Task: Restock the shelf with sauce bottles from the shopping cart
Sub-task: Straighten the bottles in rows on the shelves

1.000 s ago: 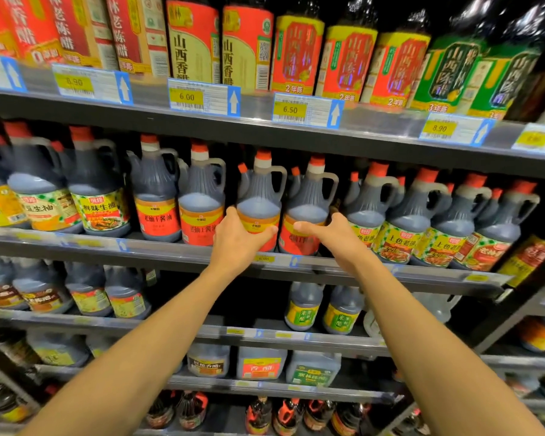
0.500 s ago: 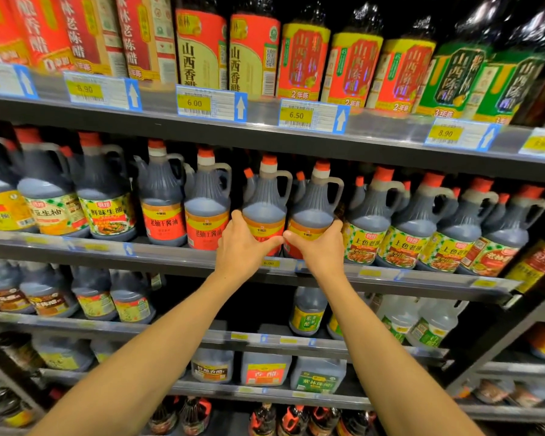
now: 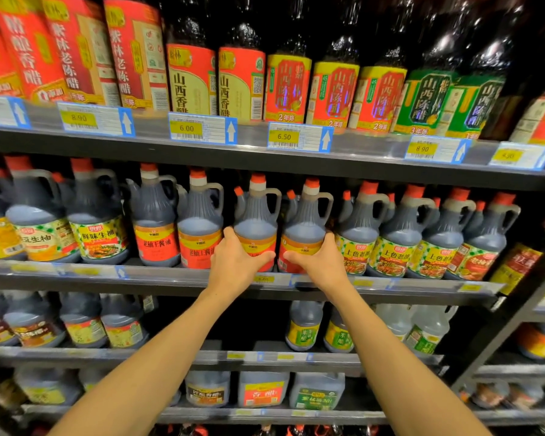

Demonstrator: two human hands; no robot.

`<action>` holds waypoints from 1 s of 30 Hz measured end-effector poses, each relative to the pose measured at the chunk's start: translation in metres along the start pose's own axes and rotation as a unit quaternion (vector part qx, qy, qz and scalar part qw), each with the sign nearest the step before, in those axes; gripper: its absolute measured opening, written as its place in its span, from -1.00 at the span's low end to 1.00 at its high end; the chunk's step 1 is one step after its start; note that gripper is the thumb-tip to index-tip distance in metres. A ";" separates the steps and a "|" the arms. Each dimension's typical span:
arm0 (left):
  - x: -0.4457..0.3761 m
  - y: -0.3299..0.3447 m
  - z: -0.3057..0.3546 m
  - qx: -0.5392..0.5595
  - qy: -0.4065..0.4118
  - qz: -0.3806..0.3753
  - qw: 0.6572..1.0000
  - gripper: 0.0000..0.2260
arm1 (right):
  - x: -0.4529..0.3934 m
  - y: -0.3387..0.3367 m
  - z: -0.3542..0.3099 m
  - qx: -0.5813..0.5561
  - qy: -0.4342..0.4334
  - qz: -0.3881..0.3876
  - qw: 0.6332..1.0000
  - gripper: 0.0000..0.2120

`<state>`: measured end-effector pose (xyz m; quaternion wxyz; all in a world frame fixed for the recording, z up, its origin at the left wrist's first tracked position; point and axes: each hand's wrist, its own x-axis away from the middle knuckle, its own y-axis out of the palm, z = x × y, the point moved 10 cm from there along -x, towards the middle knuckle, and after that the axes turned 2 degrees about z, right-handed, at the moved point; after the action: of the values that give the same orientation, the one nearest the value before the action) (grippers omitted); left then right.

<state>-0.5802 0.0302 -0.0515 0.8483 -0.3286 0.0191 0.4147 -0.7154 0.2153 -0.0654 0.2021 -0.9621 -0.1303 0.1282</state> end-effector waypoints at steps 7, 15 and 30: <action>-0.005 -0.001 -0.006 0.007 -0.006 -0.015 1.000 -0.38 | -0.002 -0.001 0.001 0.000 -0.005 0.002 1.000 -0.23; -0.002 0.000 -0.010 0.012 -0.005 -0.004 1.000 -0.36 | 0.000 -0.001 0.000 -0.006 -0.015 0.006 1.000 -0.30; -0.003 0.001 -0.014 0.003 0.003 -0.001 1.000 -0.37 | 0.006 0.004 -0.012 0.020 -0.025 0.002 1.000 -0.36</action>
<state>-0.5794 0.0208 -0.0619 0.8499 -0.3269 0.0224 0.4127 -0.7050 0.2095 -0.0572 0.2175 -0.9548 -0.1310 0.1548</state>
